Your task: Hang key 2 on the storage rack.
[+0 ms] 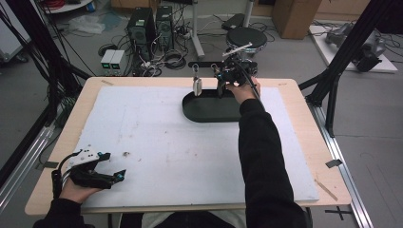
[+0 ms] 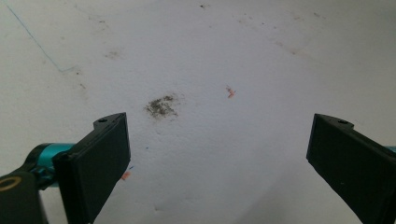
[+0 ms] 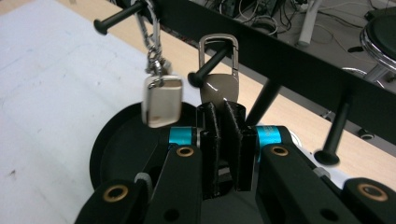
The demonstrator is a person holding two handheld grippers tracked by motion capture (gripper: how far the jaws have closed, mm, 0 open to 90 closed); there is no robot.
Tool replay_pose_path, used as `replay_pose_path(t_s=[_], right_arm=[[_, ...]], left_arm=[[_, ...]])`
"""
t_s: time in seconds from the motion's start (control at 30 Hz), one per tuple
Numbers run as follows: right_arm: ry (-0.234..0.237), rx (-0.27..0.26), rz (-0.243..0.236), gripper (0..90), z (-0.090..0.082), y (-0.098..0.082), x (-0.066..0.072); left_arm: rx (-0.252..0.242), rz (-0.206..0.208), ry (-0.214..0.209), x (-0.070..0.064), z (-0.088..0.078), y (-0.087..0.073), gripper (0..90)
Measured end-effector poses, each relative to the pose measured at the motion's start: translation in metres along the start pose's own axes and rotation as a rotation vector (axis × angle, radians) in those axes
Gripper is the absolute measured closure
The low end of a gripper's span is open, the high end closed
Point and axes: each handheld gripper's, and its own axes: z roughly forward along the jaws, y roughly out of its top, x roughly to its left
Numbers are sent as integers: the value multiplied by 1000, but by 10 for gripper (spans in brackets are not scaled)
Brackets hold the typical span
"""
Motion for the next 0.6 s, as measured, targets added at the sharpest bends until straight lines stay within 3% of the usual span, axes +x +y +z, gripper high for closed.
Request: replay_pose_path(t_s=[0.23,0.3,0.4,0.6], right_arm=[[-14,7,16,825,10,-1,0],[-19,19,51,752,12,-2,0],[-27,32,58,641,11,-4,0],[23,54,71,377,2,-6,3]], left_arm=[[3,-3,-2,1,0,-1,66],[-3,-5,-3,0,0,-1,66],[-8,-8,-4,1,-1,-1,66],[-8,-7,-4,0,-1,-1,66]])
